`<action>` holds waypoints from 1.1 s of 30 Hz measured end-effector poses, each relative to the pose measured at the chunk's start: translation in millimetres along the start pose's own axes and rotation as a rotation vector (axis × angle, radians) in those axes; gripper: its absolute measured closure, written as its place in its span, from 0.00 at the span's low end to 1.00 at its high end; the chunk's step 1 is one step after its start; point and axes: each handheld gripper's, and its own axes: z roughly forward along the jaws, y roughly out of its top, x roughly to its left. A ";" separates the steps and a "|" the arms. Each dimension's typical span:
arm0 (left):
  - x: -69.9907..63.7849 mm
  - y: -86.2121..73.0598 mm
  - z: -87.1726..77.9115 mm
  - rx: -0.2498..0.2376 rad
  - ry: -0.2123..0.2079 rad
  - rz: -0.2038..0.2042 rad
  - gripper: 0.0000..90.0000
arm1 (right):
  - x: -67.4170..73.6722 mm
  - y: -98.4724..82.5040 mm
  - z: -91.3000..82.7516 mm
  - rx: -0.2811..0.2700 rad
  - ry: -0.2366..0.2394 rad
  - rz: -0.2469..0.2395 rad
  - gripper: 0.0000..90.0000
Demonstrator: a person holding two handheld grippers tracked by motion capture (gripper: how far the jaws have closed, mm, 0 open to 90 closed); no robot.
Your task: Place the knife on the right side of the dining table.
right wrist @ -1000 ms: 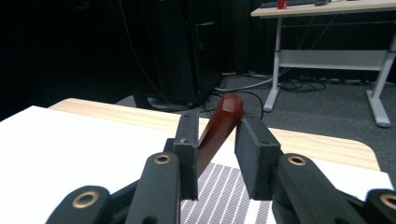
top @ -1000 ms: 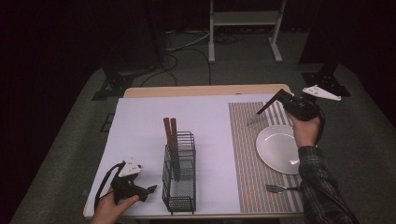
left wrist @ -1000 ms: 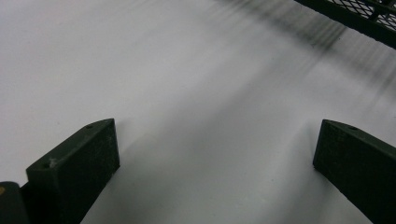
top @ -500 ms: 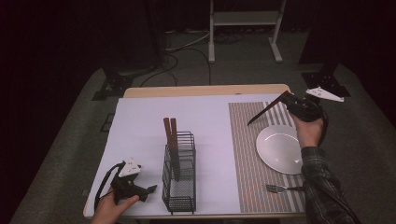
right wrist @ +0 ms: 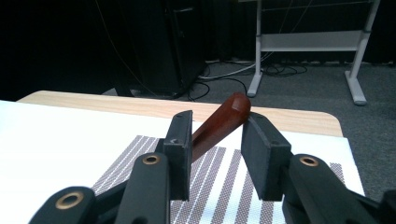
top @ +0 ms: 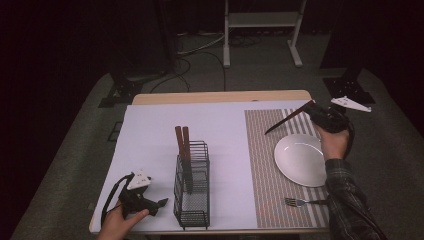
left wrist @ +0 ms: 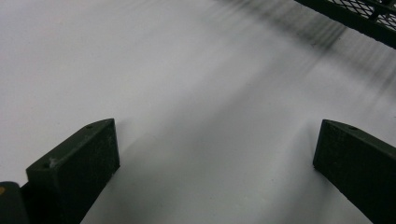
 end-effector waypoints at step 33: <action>0.0 0.0 0.0 0.000 0.000 0.000 0.00 | -25.5 -20.5 2.6 0.052 -0.047 0.072 0.58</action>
